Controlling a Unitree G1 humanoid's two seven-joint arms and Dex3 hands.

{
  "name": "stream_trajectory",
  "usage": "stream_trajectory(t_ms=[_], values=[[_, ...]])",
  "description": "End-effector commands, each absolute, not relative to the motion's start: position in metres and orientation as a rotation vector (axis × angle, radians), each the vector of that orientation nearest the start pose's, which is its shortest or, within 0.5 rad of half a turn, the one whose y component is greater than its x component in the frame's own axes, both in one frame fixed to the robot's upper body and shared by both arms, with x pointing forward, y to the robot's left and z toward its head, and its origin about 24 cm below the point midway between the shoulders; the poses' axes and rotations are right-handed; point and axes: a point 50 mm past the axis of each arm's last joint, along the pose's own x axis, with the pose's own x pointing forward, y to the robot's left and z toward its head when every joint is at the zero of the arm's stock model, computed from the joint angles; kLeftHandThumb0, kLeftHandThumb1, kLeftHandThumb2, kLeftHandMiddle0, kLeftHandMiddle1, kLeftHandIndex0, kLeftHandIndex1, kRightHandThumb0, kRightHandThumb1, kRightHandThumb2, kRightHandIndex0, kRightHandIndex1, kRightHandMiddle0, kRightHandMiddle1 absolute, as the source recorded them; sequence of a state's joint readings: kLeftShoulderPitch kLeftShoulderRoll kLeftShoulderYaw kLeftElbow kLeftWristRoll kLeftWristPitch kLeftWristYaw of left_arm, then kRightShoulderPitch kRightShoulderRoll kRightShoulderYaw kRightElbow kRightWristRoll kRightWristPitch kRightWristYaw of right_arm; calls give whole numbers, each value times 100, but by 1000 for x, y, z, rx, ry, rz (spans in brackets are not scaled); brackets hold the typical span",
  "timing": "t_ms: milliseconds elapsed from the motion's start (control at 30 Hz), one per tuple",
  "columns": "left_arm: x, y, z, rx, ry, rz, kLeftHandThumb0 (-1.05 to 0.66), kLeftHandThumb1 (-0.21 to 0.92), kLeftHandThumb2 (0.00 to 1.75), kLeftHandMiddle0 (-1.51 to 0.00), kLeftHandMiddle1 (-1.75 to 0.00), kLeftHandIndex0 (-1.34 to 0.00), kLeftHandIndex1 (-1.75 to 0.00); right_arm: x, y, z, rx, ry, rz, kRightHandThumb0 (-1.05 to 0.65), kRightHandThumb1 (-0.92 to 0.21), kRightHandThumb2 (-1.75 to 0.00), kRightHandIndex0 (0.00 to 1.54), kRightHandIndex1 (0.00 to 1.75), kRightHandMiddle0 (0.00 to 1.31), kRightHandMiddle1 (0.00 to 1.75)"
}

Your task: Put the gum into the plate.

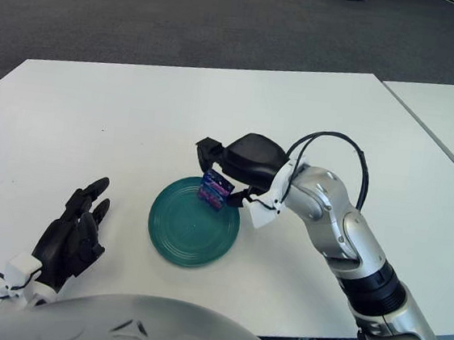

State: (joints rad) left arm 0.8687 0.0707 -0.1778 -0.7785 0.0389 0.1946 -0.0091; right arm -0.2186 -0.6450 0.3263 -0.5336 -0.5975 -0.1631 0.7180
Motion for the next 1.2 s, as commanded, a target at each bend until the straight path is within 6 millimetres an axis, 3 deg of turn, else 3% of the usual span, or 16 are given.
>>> stream_trajectory(t_ms=[0,633,700,767,833,867,933,1000,1033,1167], values=[[98,151,65,48,235,35,-99,92,112,-20,-1,0,-36,216,-101,155,-1460,-477,994,-42,-51,-108,106,175,47,175],[118,141,62,34,205,53,-93,92,109,-26,-2,0,-45,203,-91,148,-1491,-440,1106,-40,-59,-96,97,175,40,175],[119,139,62,29,205,59,-92,92,108,-26,-2,0,-45,204,-90,144,-1510,-434,1106,-40,-61,-94,93,175,39,175],[120,138,62,28,205,64,-92,92,108,-26,-1,0,-45,205,-93,139,-1530,-423,1098,-39,-69,-83,78,175,34,175],[120,136,62,28,205,67,-92,92,107,-25,-1,0,-44,207,-99,130,-1556,-403,1091,-37,-83,-65,36,165,25,175],[120,135,62,27,205,68,-92,92,107,-25,-1,0,-43,208,-102,126,-1567,-395,1089,-45,-85,-68,30,149,20,163],[120,135,62,27,206,70,-92,92,107,-25,-1,0,-41,209,-104,123,-1576,-392,1087,-63,-89,-76,26,92,8,134],[120,134,62,25,209,71,-92,92,106,-25,-1,0,-41,210,-104,122,-1591,-396,1085,-69,-91,-78,26,71,4,124],[120,133,61,22,216,72,-92,92,106,-24,0,0,-39,210,-104,121,-1607,-398,1081,-74,-91,-81,23,53,3,104],[119,133,45,19,244,77,-95,92,107,-20,0,0,-30,210,-105,117,-1621,-398,1066,-89,-92,-88,17,16,0,53]])
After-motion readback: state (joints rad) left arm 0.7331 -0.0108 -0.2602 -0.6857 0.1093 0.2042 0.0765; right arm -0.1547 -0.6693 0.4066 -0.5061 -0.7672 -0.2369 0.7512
